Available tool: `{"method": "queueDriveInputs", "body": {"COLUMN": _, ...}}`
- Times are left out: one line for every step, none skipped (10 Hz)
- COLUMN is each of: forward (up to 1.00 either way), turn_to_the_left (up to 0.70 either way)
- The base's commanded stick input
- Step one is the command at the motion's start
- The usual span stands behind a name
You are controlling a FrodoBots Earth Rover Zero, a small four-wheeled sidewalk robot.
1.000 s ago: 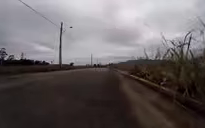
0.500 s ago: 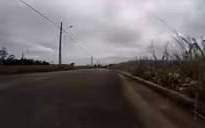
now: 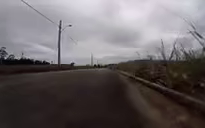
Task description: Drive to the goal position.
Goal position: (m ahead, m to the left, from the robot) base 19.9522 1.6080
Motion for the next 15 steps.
{"method": "queueDriveInputs", "body": {"forward": 0.70, "turn_to_the_left": 0.00}}
{"method": "queueDriveInputs", "body": {"forward": 0.70, "turn_to_the_left": 0.00}}
{"method": "queueDriveInputs", "body": {"forward": 0.70, "turn_to_the_left": 0.00}}
{"method": "queueDriveInputs", "body": {"forward": 0.70, "turn_to_the_left": 0.00}}
{"method": "queueDriveInputs", "body": {"forward": 0.70, "turn_to_the_left": 0.00}}
{"method": "queueDriveInputs", "body": {"forward": 0.70, "turn_to_the_left": 0.00}}
{"method": "queueDriveInputs", "body": {"forward": 0.70, "turn_to_the_left": 0.00}}
{"method": "queueDriveInputs", "body": {"forward": 0.70, "turn_to_the_left": 0.00}}
{"method": "queueDriveInputs", "body": {"forward": 0.70, "turn_to_the_left": 0.00}}
{"method": "queueDriveInputs", "body": {"forward": 0.70, "turn_to_the_left": 0.00}}
{"method": "queueDriveInputs", "body": {"forward": 0.70, "turn_to_the_left": 0.00}}
{"method": "queueDriveInputs", "body": {"forward": 0.70, "turn_to_the_left": 0.00}}
{"method": "queueDriveInputs", "body": {"forward": 0.70, "turn_to_the_left": 0.00}}
{"method": "queueDriveInputs", "body": {"forward": 0.70, "turn_to_the_left": 0.00}}
{"method": "queueDriveInputs", "body": {"forward": 0.70, "turn_to_the_left": 0.00}}
